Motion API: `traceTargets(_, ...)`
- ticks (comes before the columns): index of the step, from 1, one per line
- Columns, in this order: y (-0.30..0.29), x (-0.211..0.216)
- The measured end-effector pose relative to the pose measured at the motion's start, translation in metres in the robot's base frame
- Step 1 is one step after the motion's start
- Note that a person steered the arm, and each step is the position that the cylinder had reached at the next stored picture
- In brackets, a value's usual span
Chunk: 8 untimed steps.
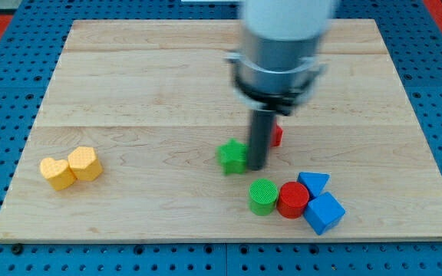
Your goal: Slide the red star to bottom right
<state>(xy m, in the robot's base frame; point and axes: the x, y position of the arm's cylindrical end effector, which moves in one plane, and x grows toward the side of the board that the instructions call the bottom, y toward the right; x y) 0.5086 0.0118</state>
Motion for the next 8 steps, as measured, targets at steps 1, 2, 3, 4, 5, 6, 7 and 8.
traceTargets(1, -0.013, -0.028)
traceTargets(2, 0.049, -0.043)
traceTargets(3, 0.097, -0.049)
traceTargets(4, 0.088, -0.068)
traceTargets(5, 0.114, -0.072)
traceTargets(6, 0.196, -0.024)
traceTargets(7, 0.185, -0.027)
traceTargets(8, 0.225, -0.042)
